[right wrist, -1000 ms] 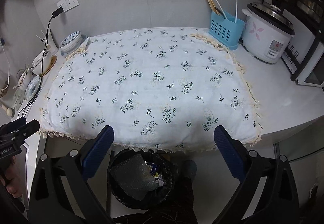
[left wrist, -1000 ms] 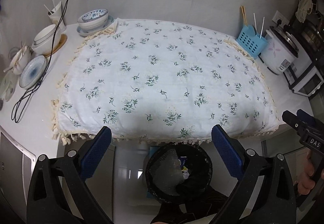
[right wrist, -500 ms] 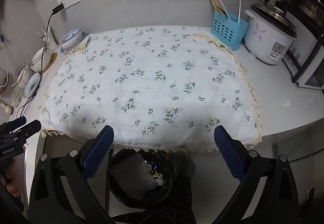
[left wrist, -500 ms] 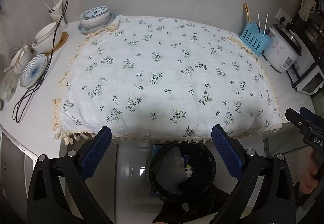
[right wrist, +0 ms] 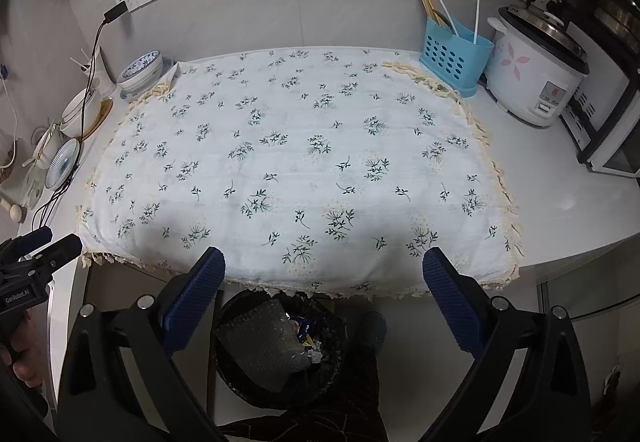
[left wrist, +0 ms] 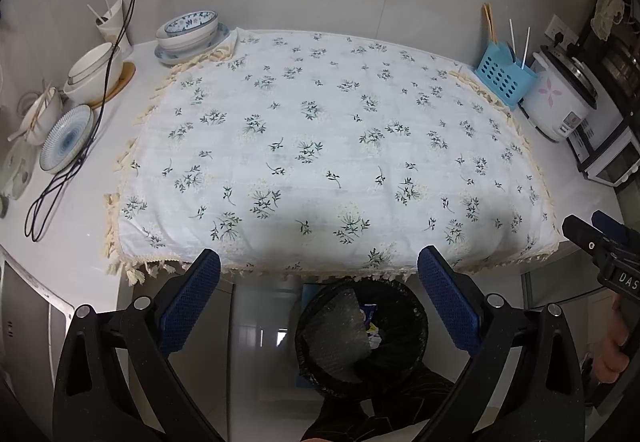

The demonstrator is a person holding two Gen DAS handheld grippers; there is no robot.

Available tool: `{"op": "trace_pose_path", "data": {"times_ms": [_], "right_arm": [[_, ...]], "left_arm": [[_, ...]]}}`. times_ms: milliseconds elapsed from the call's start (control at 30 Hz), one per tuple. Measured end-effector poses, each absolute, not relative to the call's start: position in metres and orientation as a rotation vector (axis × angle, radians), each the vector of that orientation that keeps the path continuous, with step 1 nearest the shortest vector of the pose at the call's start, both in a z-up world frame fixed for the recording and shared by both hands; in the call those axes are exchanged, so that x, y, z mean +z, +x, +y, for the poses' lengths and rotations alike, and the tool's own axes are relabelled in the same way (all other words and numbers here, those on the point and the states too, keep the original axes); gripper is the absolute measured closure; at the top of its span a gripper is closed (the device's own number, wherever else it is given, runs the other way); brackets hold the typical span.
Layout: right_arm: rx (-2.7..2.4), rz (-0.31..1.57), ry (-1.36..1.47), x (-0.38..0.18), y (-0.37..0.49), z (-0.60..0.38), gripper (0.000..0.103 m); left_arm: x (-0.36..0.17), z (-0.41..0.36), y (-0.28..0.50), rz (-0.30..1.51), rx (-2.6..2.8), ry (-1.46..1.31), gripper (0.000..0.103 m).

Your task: Collect trash

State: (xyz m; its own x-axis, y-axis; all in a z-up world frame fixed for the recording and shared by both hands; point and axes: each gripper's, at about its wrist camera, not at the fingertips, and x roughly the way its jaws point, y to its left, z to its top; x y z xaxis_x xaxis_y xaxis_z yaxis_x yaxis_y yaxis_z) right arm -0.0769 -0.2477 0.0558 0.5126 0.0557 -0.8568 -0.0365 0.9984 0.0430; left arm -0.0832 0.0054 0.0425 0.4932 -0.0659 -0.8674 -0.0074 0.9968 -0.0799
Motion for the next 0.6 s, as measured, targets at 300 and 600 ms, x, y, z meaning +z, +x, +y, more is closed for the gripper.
{"op": "trace_pose_path", "data": {"times_ms": [300,600], "right_arm": [[0.057,1.038,0.017,0.054,-0.076,-0.2457,0.008],[0.06,1.049,0.011,0.0506,-0.0712,-0.2457,0.008]], "left_arm": [[0.0411,0.0067,-0.0818,1.06,-0.029,-0.079,0.006],[0.0362,0.0107,-0.0756,1.077,-0.007,-0.084,0.006]]}}
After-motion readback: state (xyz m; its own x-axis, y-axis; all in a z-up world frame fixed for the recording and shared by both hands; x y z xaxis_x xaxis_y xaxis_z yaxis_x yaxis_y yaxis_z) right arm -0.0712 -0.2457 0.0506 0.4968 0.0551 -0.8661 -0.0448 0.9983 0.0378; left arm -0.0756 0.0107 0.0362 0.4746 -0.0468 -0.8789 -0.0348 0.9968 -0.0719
